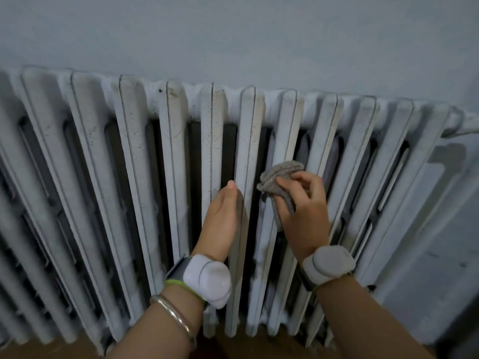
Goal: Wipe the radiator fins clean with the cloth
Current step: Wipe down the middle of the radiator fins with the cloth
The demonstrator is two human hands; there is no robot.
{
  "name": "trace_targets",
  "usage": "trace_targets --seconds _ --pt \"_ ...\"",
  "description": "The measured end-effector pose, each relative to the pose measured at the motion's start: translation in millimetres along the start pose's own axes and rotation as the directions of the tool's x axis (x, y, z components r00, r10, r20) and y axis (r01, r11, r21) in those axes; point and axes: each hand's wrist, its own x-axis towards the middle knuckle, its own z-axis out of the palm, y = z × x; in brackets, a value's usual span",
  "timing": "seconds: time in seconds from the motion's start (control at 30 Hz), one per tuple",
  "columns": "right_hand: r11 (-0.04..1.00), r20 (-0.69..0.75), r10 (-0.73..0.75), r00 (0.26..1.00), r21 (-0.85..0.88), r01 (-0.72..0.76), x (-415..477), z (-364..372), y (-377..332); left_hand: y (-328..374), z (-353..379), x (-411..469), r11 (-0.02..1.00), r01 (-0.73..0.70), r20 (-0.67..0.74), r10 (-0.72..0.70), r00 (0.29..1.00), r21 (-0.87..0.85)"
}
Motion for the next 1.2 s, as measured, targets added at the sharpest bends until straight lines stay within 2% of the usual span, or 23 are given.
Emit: trace_targets --seconds 0.13,0.37,0.47,0.57,0.67,0.8,0.9,0.97,1.03,1.1,1.2 --pt "0.998 0.091 0.014 0.996 -0.068 -0.008 -18 5 8 -2 -1 0 1.000 -0.003 0.004 0.003 1.000 0.002" --pt "0.981 0.228 -0.180 0.957 -0.033 0.192 -60 13 38 -4 0 0 1.000 -0.005 -0.007 0.005 1.000 0.006" --pt "0.980 0.335 -0.175 0.926 -0.028 0.195 -74 14 45 -3 1 -2 1.000 -0.015 -0.013 0.015 1.000 0.017" --pt "0.980 0.437 -0.189 0.880 0.029 0.196 -82 11 51 1 2 -8 0.991 -0.083 -0.025 0.086 0.996 0.105" --pt "0.979 0.458 -0.204 0.865 0.110 0.172 -72 -3 47 6 5 -15 0.957 -0.191 -0.090 0.215 0.972 0.218" --pt "0.991 0.339 -0.115 0.934 0.098 0.087 -30 -33 26 5 8 -21 0.880 -0.366 -0.168 0.427 0.888 0.301" --pt "0.999 0.117 0.023 0.993 0.042 -0.028 4 -54 14 1 15 -23 0.836 -0.455 -0.151 0.514 0.844 0.305" --pt "1.000 -0.094 0.015 0.995 0.019 -0.013 20 -60 12 -2 23 -24 0.859 -0.446 -0.112 0.483 0.868 0.250" --pt "1.000 -0.224 -0.010 0.975 0.016 0.014 30 -57 13 -5 30 -25 0.892 -0.406 -0.068 0.425 0.902 0.197" --pt "0.998 -0.252 -0.013 0.968 0.051 0.027 39 -52 17 -8 35 -24 0.927 -0.341 -0.036 0.350 0.936 0.154" --pt "0.996 -0.215 0.007 0.977 0.086 0.012 46 -43 21 -8 39 -20 0.967 -0.231 0.005 0.232 0.973 0.105"
